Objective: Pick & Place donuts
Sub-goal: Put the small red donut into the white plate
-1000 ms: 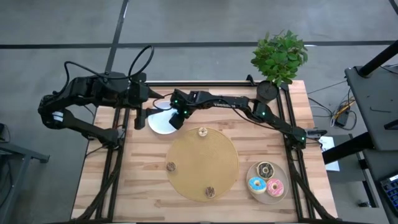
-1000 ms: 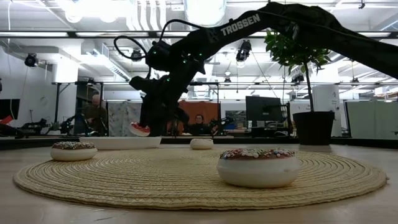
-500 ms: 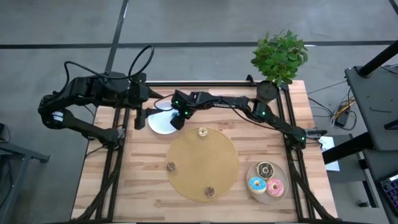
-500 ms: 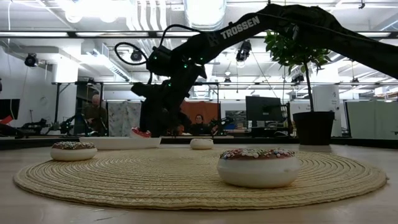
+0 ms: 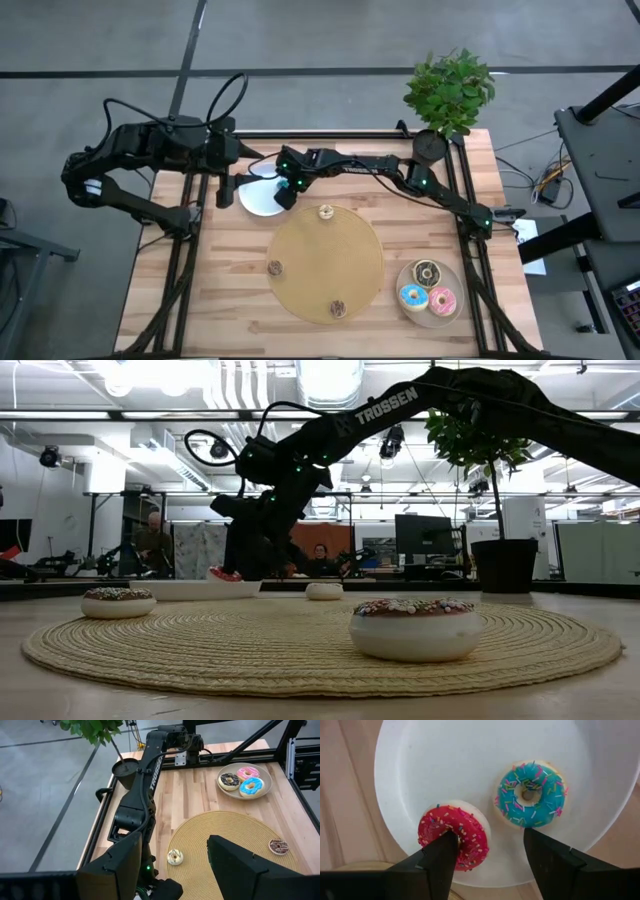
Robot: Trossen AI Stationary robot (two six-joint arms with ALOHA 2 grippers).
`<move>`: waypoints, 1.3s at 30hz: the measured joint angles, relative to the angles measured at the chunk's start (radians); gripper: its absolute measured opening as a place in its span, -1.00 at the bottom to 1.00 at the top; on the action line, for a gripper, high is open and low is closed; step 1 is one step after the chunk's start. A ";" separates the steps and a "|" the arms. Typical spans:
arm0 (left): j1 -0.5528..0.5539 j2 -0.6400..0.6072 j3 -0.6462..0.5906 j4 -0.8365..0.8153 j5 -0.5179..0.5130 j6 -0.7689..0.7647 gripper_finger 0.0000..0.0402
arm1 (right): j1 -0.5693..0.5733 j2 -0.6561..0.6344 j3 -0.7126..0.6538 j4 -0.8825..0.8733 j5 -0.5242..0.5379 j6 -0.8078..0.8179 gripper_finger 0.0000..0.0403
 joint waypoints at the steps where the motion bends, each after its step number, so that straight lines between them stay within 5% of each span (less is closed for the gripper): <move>1: 0.000 0.000 0.000 0.000 0.000 0.000 -0.01 | 0.000 0.000 0.000 0.000 0.000 0.000 0.12; 17: 0.000 0.000 0.000 0.000 0.000 0.000 -0.01 | 0.000 -0.011 0.000 -0.007 -0.001 -0.004 0.45; 39: 0.000 0.000 0.000 0.000 0.000 0.000 -0.01 | 0.004 -0.066 0.027 -0.078 0.049 -0.046 0.34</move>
